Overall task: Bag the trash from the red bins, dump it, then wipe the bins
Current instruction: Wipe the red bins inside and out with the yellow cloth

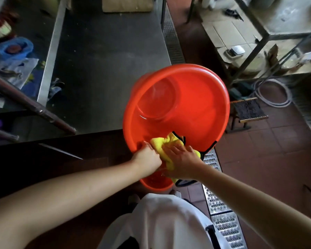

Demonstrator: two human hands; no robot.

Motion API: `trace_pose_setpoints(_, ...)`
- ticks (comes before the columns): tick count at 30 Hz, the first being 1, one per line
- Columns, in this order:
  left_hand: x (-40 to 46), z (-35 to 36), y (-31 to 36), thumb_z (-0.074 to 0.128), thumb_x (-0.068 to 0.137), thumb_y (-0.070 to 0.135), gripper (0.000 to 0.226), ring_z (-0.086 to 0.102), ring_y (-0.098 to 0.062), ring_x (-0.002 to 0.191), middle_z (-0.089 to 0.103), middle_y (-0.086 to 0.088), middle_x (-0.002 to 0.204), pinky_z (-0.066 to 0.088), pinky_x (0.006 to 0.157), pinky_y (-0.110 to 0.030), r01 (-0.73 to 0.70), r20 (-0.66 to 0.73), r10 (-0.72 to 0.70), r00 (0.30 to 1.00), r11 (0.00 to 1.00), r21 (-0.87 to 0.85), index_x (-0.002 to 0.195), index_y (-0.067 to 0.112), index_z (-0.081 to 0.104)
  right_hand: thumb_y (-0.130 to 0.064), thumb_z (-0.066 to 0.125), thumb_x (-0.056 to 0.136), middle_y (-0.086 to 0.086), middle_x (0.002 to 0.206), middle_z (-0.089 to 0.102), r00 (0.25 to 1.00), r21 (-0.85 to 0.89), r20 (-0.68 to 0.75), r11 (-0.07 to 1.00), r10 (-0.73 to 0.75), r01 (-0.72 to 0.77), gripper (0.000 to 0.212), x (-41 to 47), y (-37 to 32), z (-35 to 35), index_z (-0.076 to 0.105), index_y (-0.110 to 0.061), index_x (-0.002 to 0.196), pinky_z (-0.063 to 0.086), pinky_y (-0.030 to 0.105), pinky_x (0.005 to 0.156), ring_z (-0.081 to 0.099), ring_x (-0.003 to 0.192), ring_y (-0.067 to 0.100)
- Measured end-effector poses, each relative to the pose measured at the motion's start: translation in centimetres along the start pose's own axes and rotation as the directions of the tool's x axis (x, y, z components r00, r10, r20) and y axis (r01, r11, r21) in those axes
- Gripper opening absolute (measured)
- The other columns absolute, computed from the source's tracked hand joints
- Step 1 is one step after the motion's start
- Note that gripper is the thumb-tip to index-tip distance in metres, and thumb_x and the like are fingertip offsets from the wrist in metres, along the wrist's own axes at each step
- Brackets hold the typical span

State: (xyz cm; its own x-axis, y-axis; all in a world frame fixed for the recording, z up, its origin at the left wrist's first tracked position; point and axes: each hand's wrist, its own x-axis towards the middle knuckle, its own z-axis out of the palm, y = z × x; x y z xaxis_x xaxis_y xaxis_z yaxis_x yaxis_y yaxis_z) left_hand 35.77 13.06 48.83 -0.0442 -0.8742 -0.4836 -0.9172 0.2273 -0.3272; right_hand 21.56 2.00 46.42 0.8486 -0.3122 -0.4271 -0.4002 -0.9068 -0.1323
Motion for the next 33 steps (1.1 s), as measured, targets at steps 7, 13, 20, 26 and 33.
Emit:
trace_pose_setpoints(7,-1.4,0.7,-3.5,0.048,0.098,0.029,0.045,0.059,-0.049,0.109,0.063,-0.034,0.115,0.042,0.096,-0.057,0.022,-0.035,-0.016,0.999,0.987,0.159,0.121,-0.007,0.061,-0.058,0.077,0.069,0.000,0.148,0.053,0.993,-0.275,0.033,0.955,-0.110,0.115,0.093,-0.3,2.2,-1.8,0.045,-0.028,0.151,0.050,0.043,0.093,0.051,0.134,0.026)
trace_pose_setpoints(13,-3.1,0.6,-7.9,0.046,0.097,0.049,0.058,0.060,-0.042,0.111,0.065,-0.025,0.119,0.035,0.104,-0.056,0.061,-0.079,-0.041,0.996,0.965,0.256,0.126,0.001,0.059,-0.031,0.059,0.069,0.000,0.103,0.075,0.954,-0.552,-0.160,0.824,-0.255,0.128,0.047,-0.1,3.6,-4.7,0.077,-0.025,0.112,0.052,0.034,0.063,0.072,0.095,0.028)
trace_pose_setpoints(20,-1.5,0.8,-5.6,0.047,0.089,0.068,0.099,0.023,-0.051,0.141,0.025,-0.032,0.154,0.014,0.113,-0.066,0.233,0.075,-0.232,0.970,0.973,0.004,0.151,-0.003,0.020,-0.021,0.042,0.079,-0.002,0.094,0.074,0.922,-0.584,-0.207,0.798,-0.327,0.151,0.043,0.6,1.9,-5.0,0.078,-0.025,0.103,0.053,0.035,0.065,0.072,0.089,0.027)
trace_pose_setpoints(26,1.5,1.4,-0.8,0.045,0.092,0.061,0.081,0.028,-0.049,0.140,0.036,-0.029,0.149,0.020,0.115,-0.057,0.376,0.072,-0.374,0.925,0.868,-0.325,0.146,0.001,0.037,-0.023,0.039,0.080,-0.006,0.098,0.073,0.916,-0.573,-0.206,0.801,-0.344,0.172,0.046,0.7,2.0,-5.0,0.076,-0.029,0.107,0.053,0.037,0.071,0.070,0.095,0.024)
trace_pose_setpoints(33,1.6,2.2,-0.7,0.045,0.089,0.070,0.087,0.039,-0.045,0.135,0.046,-0.030,0.141,0.026,0.114,-0.052,0.336,0.006,-0.353,0.936,0.885,-0.322,0.138,-0.001,0.046,-0.065,0.056,0.088,0.003,0.157,0.036,0.993,-0.308,0.085,0.946,-0.082,0.104,0.081,1.9,1.9,-4.8,0.030,-0.026,0.154,0.027,0.051,0.111,0.028,0.146,0.031)
